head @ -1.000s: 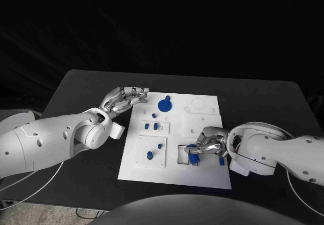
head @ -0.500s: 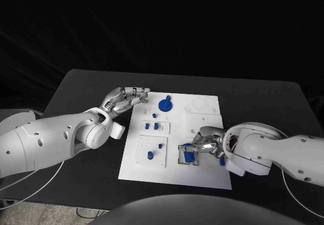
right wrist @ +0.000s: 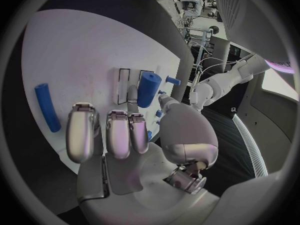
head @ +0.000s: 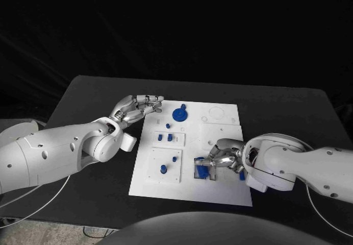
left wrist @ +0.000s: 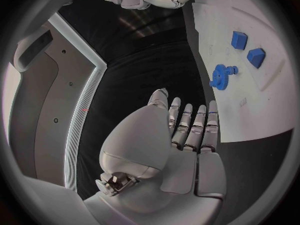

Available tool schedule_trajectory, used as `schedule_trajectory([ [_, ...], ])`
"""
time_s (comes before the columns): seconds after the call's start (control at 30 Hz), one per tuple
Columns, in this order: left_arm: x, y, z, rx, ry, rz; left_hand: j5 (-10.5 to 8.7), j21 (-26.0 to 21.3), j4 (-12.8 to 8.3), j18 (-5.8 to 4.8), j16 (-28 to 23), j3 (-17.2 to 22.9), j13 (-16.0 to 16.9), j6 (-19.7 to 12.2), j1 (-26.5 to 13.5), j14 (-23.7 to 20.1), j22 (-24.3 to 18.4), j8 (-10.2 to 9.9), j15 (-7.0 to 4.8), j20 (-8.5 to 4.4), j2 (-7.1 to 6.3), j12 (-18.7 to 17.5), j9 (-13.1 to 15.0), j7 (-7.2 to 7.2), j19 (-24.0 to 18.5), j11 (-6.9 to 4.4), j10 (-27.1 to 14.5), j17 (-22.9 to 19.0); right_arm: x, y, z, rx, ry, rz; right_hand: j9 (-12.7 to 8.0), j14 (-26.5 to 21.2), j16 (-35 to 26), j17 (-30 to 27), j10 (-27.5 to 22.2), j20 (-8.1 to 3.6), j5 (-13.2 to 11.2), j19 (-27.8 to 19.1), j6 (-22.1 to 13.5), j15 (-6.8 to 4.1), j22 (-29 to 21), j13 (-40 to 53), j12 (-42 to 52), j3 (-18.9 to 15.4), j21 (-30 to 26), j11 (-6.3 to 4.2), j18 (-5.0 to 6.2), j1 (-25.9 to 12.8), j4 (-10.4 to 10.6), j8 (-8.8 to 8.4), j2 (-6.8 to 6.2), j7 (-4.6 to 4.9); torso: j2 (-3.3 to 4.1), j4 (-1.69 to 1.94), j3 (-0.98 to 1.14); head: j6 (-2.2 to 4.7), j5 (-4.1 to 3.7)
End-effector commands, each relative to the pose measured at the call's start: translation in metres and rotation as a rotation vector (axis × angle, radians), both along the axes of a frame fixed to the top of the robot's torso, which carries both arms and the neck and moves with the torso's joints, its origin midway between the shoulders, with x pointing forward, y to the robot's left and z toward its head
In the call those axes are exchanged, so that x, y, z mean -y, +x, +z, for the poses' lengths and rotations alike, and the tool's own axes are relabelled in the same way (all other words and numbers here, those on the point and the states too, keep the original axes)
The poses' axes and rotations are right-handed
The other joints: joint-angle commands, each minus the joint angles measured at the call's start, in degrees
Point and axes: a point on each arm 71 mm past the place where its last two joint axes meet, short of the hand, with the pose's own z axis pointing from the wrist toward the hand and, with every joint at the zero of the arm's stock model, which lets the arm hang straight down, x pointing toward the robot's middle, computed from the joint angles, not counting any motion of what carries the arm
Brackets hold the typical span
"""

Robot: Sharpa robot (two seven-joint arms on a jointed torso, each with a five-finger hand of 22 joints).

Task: Assemble the parts on the task board

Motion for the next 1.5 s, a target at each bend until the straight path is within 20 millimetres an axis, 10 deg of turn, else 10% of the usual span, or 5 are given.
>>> schedule_trajectory([
  [0.03,0.002,-0.001,0.0,-0.005,-0.013,-0.02,0.23,0.28,0.03,-0.9,0.22,0.28,0.06,-0.38,-0.04,-0.32,-0.07,-0.05,0.15,-0.02,0.45,-0.21,-0.05,-0.02,0.14,0.45,0.11,-0.07,0.001,-0.004,-0.006,-0.03,-0.033,0.028,-0.13,4.28,-0.23,6.31,6.02,0.52,-1.28,0.87,-0.16,0.36,10.79,15.07,0.22,-1.14,-0.37,0.32,0.6,-1.6,0.19,0.16,0.27,0.26,-0.01,0.05,-0.01,0.0,-0.02],
  [0.57,0.001,-0.001,-0.001,-0.007,-0.012,-0.018,0.23,0.28,0.03,-0.9,0.22,0.28,0.06,-0.38,-0.04,-0.32,-0.07,-0.05,0.15,-0.02,0.45,-0.21,-0.05,-0.02,0.14,0.45,0.11,-0.07,0.01,-0.001,-0.002,0.013,-0.004,-0.027,-0.38,4.32,-0.12,6.39,6.02,0.35,0.09,1.04,0.6,0.17,10.86,15.07,0.22,-8.07,-0.47,0.09,0.59,-8.98,0.31,0.99,4.51,-0.04,0.0,0.03,0.03,0.0,0.47],
  [0.87,0.0,-0.001,-0.002,-0.009,-0.01,-0.015,0.23,0.28,0.03,-0.9,0.22,0.28,0.06,-0.38,-0.04,-0.32,-0.07,-0.05,0.15,-0.02,0.45,-0.21,-0.05,-0.02,0.14,0.45,0.11,-0.07,0.019,0.003,0.018,0.045,0.042,-0.006,1.11,4.5,0.47,7.08,6.02,-0.18,5.98,1.76,1.58,-0.42,11.41,15.07,0.22,-10.06,1.25,-0.6,0.21,0.8,-2.4,3.87,3.84,-0.83,-0.18,0.03,-0.06,0.0,0.23],
  [1.4,0.0,-0.001,-0.004,-0.012,-0.01,-0.014,0.31,0.28,0.01,-0.93,0.24,0.34,0.07,-0.43,-0.05,-0.34,-0.15,-0.06,0.18,-0.03,0.54,-0.21,-0.05,0.01,0.14,0.51,0.09,-0.07,0.012,-0.001,0.015,0.037,0.065,0.09,18.48,4.68,1.33,8.11,6.02,-0.95,2.75,2.28,-5.42,-1.25,11.87,15.07,0.22,-16.9,2.86,-1.65,-0.12,12.62,-4.94,19.19,4.99,-2.08,0.02,0.03,-0.01,0.0,0.41],
  [1.5,0.0,-0.001,-0.004,-0.013,-0.01,-0.015,0.31,0.28,0.01,-0.93,0.24,0.34,0.07,-0.43,-0.05,-0.34,-0.15,-0.06,0.18,-0.03,0.54,-0.21,-0.05,0.01,0.14,0.51,0.09,-0.07,0.012,-0.002,0.011,0.042,0.035,0.116,24.21,4.65,1.28,7.99,6.02,-1.25,1.48,2.27,-6.5,-1.68,11.87,15.07,0.22,-17.93,2.91,-2.05,-0.14,14.93,-6.33,24.13,5.07,-2.58,-0.01,0.03,-0.04,0.0,0.39],
])
